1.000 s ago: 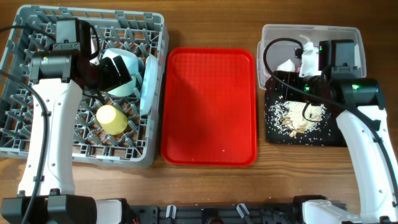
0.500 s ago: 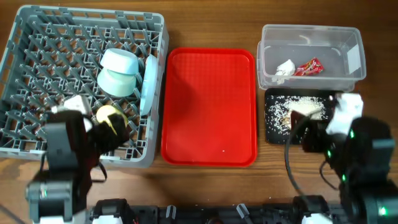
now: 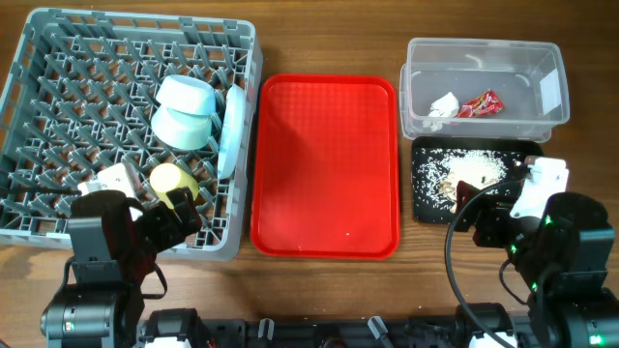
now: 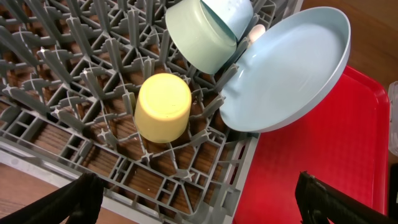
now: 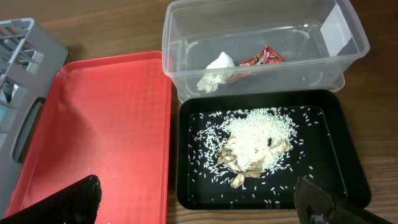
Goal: Sort waste into correct bins and load items into the dishwasher rack
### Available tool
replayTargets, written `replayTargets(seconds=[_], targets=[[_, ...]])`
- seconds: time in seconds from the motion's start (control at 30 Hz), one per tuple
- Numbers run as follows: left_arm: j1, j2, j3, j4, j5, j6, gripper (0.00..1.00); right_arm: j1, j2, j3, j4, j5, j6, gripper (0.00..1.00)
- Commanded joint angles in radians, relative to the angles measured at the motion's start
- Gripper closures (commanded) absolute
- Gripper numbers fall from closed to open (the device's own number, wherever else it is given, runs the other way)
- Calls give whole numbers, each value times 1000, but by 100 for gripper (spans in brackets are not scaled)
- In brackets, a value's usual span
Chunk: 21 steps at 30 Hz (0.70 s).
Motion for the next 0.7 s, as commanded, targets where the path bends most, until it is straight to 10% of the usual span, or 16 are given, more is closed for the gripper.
replayTargets(seconds=[0.0, 0.17, 0.5, 0.67], targets=[[5, -3, -7, -1, -10, -9, 0, 2, -68, -5, -6, 43, -18, 0], [5, -3, -7, -1, -10, -9, 0, 11, -286, -123, 162, 54, -41, 0], [5, -3, -7, -1, -10, -9, 0, 76, -612, -864, 1131, 27, -31, 0], [5, -3, -7, -1, -10, -8, 0, 53, -612, -953, 1042, -67, -155, 0]])
